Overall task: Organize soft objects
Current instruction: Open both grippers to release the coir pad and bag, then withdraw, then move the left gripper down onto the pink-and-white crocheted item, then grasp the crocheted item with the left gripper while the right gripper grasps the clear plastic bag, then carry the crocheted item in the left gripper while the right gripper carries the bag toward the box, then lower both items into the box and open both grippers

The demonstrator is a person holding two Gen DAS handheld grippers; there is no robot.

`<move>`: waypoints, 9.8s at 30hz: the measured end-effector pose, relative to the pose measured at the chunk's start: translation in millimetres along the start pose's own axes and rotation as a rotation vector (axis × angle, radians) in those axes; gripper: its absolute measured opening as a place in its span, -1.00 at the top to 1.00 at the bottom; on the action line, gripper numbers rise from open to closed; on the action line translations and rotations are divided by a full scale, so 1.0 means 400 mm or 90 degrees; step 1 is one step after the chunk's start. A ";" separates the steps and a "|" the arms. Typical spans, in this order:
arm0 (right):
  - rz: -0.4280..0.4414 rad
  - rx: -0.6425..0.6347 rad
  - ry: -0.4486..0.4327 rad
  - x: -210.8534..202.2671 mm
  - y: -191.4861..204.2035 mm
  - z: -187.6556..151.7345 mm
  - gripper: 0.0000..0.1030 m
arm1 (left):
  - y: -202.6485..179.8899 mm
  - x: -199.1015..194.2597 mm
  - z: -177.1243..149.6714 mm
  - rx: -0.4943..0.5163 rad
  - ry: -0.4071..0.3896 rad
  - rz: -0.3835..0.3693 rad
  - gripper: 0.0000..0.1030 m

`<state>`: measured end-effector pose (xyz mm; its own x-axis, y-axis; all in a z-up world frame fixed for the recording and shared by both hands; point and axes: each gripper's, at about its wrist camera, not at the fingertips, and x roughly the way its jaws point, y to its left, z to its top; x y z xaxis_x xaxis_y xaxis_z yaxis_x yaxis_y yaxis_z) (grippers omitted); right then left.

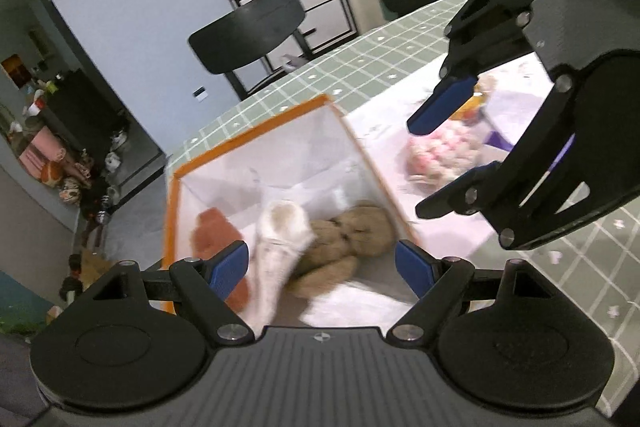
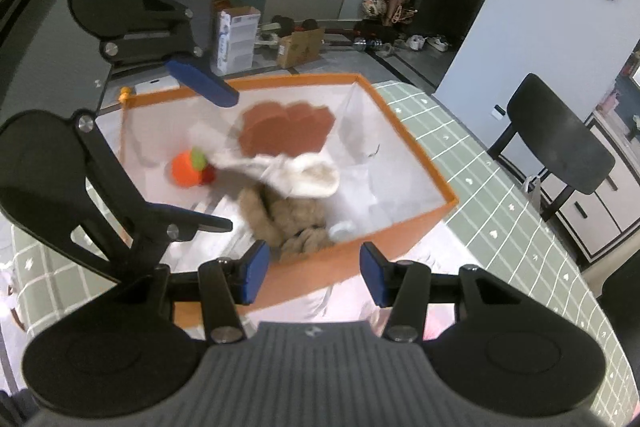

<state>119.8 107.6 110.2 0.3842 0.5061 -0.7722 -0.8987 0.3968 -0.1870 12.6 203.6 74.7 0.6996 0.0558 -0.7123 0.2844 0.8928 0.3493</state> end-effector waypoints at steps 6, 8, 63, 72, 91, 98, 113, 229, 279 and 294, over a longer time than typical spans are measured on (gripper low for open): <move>0.019 -0.012 0.012 -0.028 0.031 -0.091 0.02 | -0.095 -0.040 -0.039 -0.003 -0.036 -0.063 -0.89; 0.026 -0.014 0.016 -0.043 0.042 -0.131 0.02 | -0.130 -0.047 -0.057 -0.006 -0.046 -0.094 -0.89; -0.062 0.268 0.070 -0.114 -0.545 -0.721 -0.01 | -0.328 0.361 0.183 0.254 0.151 -0.082 -0.89; 0.004 0.221 0.079 -0.081 -0.578 -0.665 -0.05 | -0.363 0.443 0.227 0.493 0.204 -0.120 -0.87; 0.076 0.195 0.104 0.067 -0.616 -0.547 -0.31 | -0.374 0.531 0.253 0.655 0.179 -0.204 -0.80; 0.042 0.124 0.109 0.091 -0.608 -0.510 -0.56 | -0.358 0.559 0.277 0.652 0.181 -0.231 -0.87; 0.121 0.127 0.145 0.143 -0.635 -0.498 -0.26 | -0.320 0.584 0.290 0.622 0.170 -0.277 -1.00; 0.108 -0.085 0.151 -0.299 0.058 -0.440 -0.05 | -0.418 -0.007 -0.153 0.671 0.059 -0.232 -0.14; -0.011 -0.132 0.037 0.094 -0.138 0.254 -0.05 | 0.273 0.280 0.148 0.312 0.098 -0.053 -0.15; -0.031 -0.137 0.086 0.277 -0.167 0.206 -0.06 | 0.259 0.389 0.137 0.344 0.128 -0.030 -0.17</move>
<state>240.0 200.2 86.9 0.4089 0.3785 -0.8304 -0.9099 0.2387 -0.3393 186.9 280.1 33.5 0.5548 0.1524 -0.8179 0.6432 0.5449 0.5379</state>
